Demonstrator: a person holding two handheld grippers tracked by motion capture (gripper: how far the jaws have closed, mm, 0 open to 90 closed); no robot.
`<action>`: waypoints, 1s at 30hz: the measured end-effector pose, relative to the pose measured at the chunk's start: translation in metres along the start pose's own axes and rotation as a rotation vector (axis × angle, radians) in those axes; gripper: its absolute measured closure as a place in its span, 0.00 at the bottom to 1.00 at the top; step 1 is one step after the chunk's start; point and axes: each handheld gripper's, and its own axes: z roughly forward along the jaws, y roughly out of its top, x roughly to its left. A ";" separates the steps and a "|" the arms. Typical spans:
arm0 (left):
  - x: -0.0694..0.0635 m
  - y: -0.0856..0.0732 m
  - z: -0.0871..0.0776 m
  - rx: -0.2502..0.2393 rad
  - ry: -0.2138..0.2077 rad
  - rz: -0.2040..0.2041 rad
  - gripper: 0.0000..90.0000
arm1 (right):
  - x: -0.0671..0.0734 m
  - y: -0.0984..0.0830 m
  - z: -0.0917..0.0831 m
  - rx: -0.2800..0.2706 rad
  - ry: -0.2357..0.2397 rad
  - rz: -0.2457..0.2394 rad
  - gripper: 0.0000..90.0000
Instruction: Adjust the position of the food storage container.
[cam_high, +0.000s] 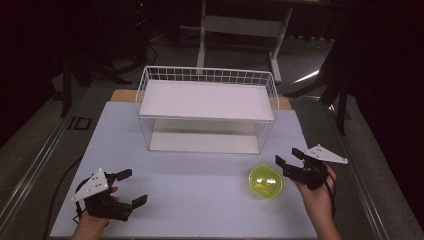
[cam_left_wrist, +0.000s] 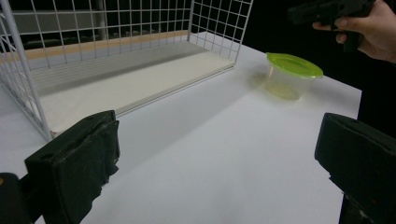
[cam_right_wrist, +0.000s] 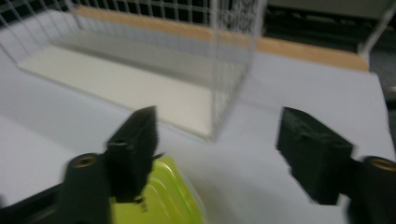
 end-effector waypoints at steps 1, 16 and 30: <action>0.000 0.000 0.000 0.000 -0.001 0.000 0.01 | -0.003 -0.004 0.000 0.012 -0.017 0.007 0.38; -0.001 0.000 0.002 0.009 0.000 0.010 0.01 | -0.024 -0.051 -0.002 0.182 -0.077 0.067 1.00; -0.001 0.002 0.003 0.004 0.000 0.018 0.01 | -0.002 -0.076 0.009 0.300 0.038 0.026 1.00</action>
